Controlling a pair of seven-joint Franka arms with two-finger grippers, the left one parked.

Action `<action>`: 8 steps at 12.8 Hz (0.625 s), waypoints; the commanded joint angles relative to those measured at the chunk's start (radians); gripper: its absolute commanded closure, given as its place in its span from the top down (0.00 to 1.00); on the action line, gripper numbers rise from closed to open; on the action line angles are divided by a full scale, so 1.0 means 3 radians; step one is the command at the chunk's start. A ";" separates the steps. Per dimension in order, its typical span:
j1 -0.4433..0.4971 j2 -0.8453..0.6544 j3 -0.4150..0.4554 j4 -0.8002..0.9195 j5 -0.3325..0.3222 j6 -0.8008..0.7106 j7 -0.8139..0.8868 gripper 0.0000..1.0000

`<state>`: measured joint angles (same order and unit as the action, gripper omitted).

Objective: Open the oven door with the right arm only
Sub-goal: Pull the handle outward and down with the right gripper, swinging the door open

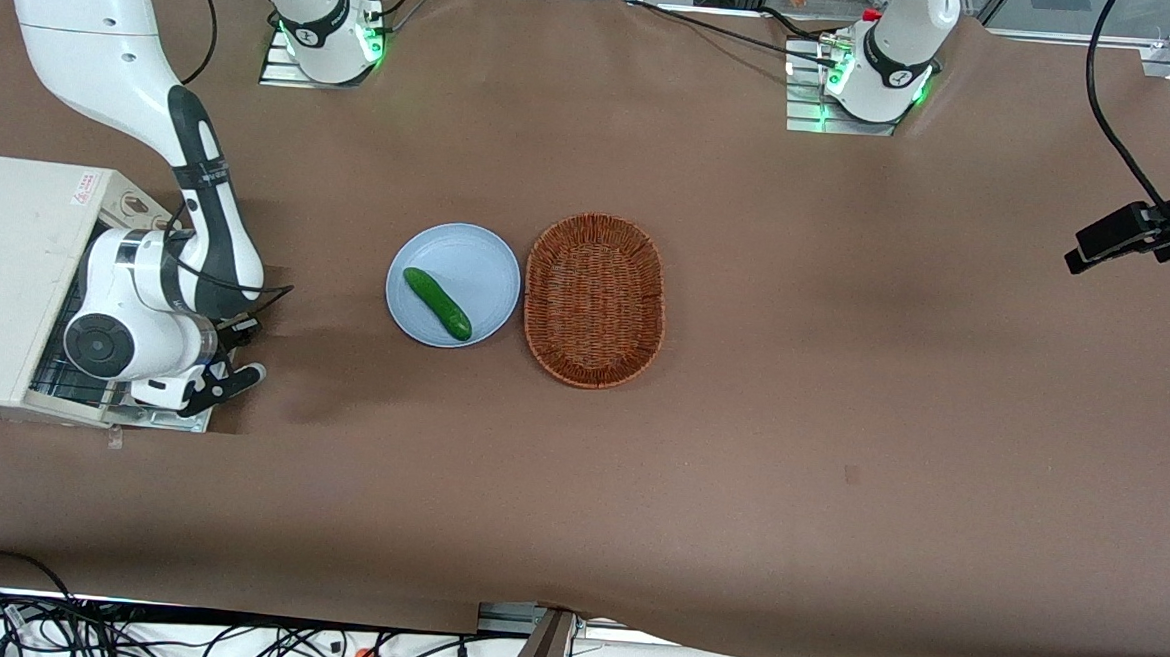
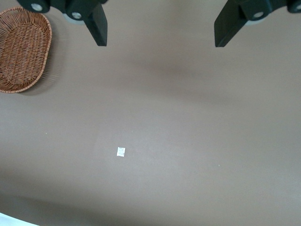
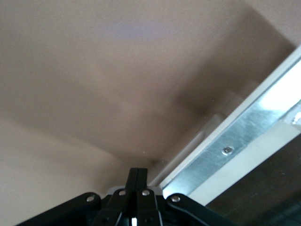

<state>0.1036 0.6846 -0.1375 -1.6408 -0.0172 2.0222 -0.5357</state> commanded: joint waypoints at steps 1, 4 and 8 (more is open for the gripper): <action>-0.0120 0.0044 -0.0084 -0.0002 0.0337 -0.0047 -0.0025 0.00; -0.0166 0.0055 -0.0079 -0.0002 0.0655 -0.0093 0.0399 0.00; -0.0115 0.0034 -0.0069 0.0059 0.0870 -0.0399 0.0864 0.00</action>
<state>0.0599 0.7030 -0.1596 -1.6382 0.2167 1.9516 -0.3383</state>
